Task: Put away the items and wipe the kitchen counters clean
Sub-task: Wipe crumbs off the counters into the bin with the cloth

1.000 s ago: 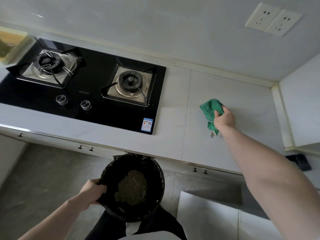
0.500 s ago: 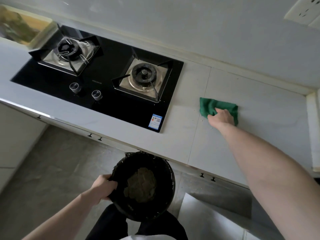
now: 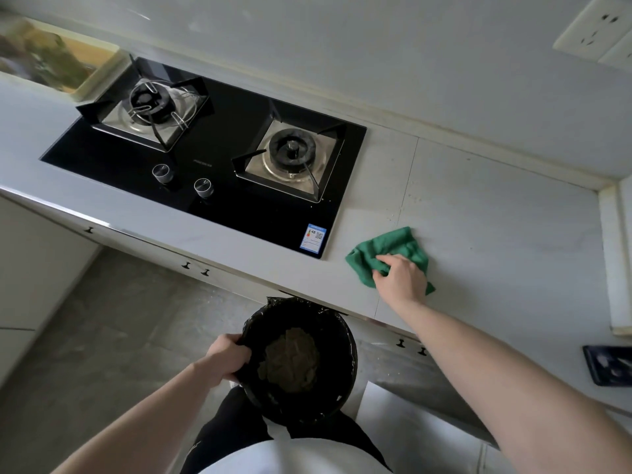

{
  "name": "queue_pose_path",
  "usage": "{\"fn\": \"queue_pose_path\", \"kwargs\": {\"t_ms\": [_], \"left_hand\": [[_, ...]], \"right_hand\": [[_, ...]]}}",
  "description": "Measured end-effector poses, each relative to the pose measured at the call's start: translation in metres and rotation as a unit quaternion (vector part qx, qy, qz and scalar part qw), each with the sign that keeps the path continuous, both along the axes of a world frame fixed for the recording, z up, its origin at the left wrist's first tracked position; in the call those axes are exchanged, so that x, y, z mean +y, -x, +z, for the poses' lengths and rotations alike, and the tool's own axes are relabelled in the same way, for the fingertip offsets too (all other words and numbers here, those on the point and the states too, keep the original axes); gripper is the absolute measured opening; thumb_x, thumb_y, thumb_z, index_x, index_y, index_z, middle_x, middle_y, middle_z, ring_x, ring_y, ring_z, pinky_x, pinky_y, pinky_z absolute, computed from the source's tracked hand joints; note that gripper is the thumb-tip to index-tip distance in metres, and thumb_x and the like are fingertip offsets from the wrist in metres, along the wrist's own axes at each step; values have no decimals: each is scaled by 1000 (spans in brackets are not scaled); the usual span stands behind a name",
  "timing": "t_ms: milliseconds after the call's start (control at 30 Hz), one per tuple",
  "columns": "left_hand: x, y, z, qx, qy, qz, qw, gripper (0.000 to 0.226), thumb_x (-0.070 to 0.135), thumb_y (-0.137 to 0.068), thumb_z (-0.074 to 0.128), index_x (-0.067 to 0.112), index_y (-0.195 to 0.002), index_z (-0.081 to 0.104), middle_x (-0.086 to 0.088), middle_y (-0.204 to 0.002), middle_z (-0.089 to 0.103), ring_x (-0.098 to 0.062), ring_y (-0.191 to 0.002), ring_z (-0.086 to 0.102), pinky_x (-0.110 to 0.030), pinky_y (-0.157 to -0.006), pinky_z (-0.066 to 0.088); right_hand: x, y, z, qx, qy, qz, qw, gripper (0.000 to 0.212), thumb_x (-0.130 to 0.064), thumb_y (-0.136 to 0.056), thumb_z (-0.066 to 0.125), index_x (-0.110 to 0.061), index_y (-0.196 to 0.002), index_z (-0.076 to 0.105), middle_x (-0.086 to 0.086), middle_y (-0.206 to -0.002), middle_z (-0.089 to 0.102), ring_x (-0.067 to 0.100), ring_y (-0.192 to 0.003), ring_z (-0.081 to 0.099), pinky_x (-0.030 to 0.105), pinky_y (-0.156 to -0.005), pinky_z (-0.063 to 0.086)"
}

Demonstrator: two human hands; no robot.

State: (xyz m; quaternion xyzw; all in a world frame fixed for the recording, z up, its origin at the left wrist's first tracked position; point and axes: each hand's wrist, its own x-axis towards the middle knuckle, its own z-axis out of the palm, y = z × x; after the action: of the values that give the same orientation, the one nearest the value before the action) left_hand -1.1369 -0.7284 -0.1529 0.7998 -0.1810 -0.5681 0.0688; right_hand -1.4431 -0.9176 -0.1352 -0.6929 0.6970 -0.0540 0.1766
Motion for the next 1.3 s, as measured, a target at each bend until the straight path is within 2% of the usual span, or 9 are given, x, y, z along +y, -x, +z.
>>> {"fn": "queue_pose_path", "kwargs": {"t_ms": [100, 300, 400, 533, 733, 867, 967, 1167, 1300], "left_hand": [[-3, 1, -1, 1, 0, -14, 1000, 33, -5, -81, 50, 15, -92, 74, -16, -86, 74, -30, -70, 76, -44, -58, 64], [-8, -1, 3, 5, -8, -49, 999, 39, -3, -81, 50, 16, -104, 74, -17, -95, 74, -32, -75, 77, -43, -58, 64], [-7, -4, 6, 3, -16, -50, 999, 43, -3, -82, 48, 18, -110, 73, -15, -96, 74, -30, -74, 77, -40, -57, 64], [-8, -8, 6, 0, -17, -54, 998, 46, -2, -78, 47, 19, -107, 75, -15, -93, 75, -29, -70, 77, -43, -60, 65], [-11, -11, 8, -4, -9, -54, 999, 46, -4, -77, 48, 18, -105, 76, -15, -91, 75, -28, -67, 77, -39, -55, 63], [-12, -11, 9, -2, -13, -57, 998, 45, -4, -77, 48, 18, -106, 75, -15, -92, 75, -28, -70, 77, -39, -57, 64], [-13, -11, 9, -3, -11, -56, 998, 42, -3, -78, 49, 18, -104, 74, -16, -93, 75, -30, -72, 77, -45, -62, 65], [-15, -9, 12, -10, -11, -52, 999, 41, -4, -78, 47, 17, -102, 74, -16, -88, 76, -30, -68, 77, -43, -59, 65], [-16, -9, 17, -11, -15, -55, 998, 43, -5, -79, 47, 17, -104, 74, -16, -90, 75, -29, -66, 76, -41, -56, 64]], "right_hand": [[37, -25, 10, -21, -16, 20, 999, 29, -26, -86, 73, -34, -114, 75, -11, -118, 72, 15, -92, 70, 24, -64, 46], [107, -62, 22, -76, -69, 119, 988, 30, -38, -85, 68, -40, -114, 73, -23, -119, 70, 2, -98, 67, 19, -79, 46], [115, -63, 28, -138, -75, 113, 981, 31, -40, -83, 66, -39, -114, 74, -21, -112, 72, 0, -95, 65, 20, -85, 52], [79, -49, 47, -201, -24, 23, 979, 33, -32, -79, 73, -33, -112, 77, -14, -94, 76, -1, -68, 60, 12, -68, 47], [-5, 1, 57, -130, 39, -41, 990, 43, -33, -81, 67, -34, -124, 69, -7, -103, 76, 18, -87, 69, 30, -76, 56], [-24, 14, 31, -55, -34, -40, 997, 49, -30, -86, 68, -24, -134, 64, 4, -128, 69, 28, -116, 63, 34, -95, 51], [-17, 1, 6, -45, -86, -31, 995, 57, -31, -86, 71, -16, -139, 60, 12, -146, 56, 28, -136, 48, 37, -114, 37], [30, -56, -6, -88, -92, 17, 992, 50, -31, -86, 68, -21, -135, 65, 8, -146, 55, 27, -133, 48, 34, -114, 37], [74, -83, -1, -96, -100, 122, 983, 50, -31, -91, 64, -25, -141, 59, 1, -152, 51, 24, -135, 43, 35, -119, 30]]}}
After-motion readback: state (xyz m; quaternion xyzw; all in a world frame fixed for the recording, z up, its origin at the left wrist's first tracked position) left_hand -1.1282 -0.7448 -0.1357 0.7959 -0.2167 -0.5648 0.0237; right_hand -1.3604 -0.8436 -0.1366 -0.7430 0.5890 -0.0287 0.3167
